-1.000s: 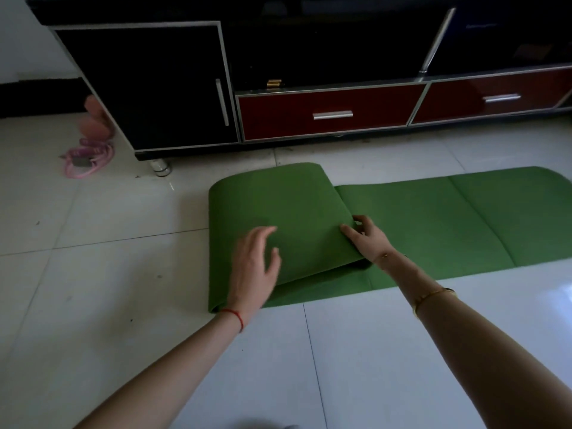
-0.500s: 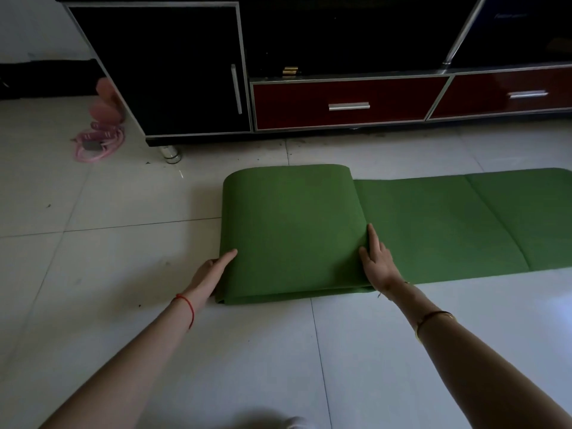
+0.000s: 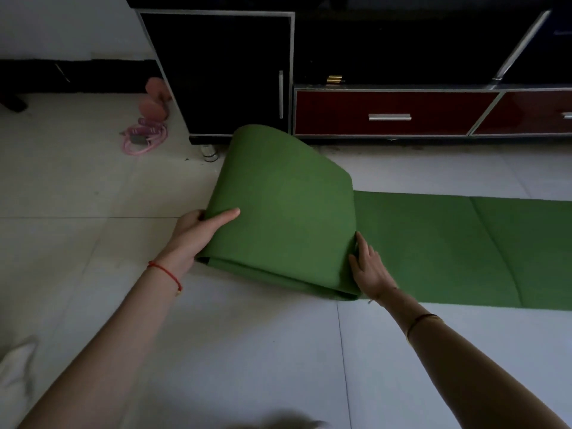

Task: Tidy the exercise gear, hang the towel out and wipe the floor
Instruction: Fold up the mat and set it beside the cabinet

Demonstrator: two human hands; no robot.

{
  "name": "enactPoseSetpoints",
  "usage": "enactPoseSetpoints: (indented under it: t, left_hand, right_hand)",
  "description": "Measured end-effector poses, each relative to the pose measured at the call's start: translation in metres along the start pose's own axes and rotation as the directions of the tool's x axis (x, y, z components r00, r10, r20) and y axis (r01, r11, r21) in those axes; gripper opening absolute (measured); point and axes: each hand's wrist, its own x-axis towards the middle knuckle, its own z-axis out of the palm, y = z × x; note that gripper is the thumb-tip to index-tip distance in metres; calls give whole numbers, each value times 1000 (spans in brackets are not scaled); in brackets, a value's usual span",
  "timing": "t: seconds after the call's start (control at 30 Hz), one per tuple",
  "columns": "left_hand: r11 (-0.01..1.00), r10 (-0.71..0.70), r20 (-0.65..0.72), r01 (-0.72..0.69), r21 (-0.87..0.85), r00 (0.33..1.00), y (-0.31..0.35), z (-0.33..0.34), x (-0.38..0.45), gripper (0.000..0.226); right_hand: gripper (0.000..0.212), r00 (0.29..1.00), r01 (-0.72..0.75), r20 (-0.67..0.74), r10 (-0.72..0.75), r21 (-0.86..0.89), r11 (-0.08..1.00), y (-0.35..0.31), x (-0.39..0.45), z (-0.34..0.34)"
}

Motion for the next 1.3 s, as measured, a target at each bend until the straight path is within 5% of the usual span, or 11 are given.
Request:
enactPoseSetpoints:
  t: [0.47, 0.63, 0.77, 0.87, 1.07, 1.2, 1.23, 1.3]
  left_hand:
    - [883, 225, -267, -80, 462, 937, 87, -88, -60, 43]
    - [795, 331, -204, -156, 586, 921, 103, -64, -69, 42]
    - [703, 414, -154, -207, 681, 897, 100, -25, -73, 46]
    - [599, 532, -123, -270, 754, 838, 94, 15, -75, 57]
    - [486, 534, 103, -404, 775, 839, 83, 94, -85, 60]
    - [611, 394, 415, -571, 548, 820, 57, 126, -74, 54]
    - [650, 361, 489, -591, 478, 794, 49, 133, -72, 51]
    - [710, 331, 540, -581, 398, 774, 30, 143, -65, 39]
  right_hand:
    - [56, 927, 300, 313, -208, -285, 910, -162, 19, 98]
    - [32, 925, 255, 293, -242, -7, 967, -183, 20, 97]
    - [32, 947, 257, 156, -282, 162, 953, -174, 19, 59]
    - [29, 983, 172, -2, -183, 342, 924, -168, 20, 24]
    - [31, 981, -146, 27, 191, 750, 645, -128, 27, -43]
    - [48, 955, -270, 193, 226, 881, 388, -83, 16, -70]
    - [52, 946, -304, 231, 228, 876, 375, -70, 12, -75]
    - [75, 922, -380, 267, 280, 763, 523, -46, 9, -79]
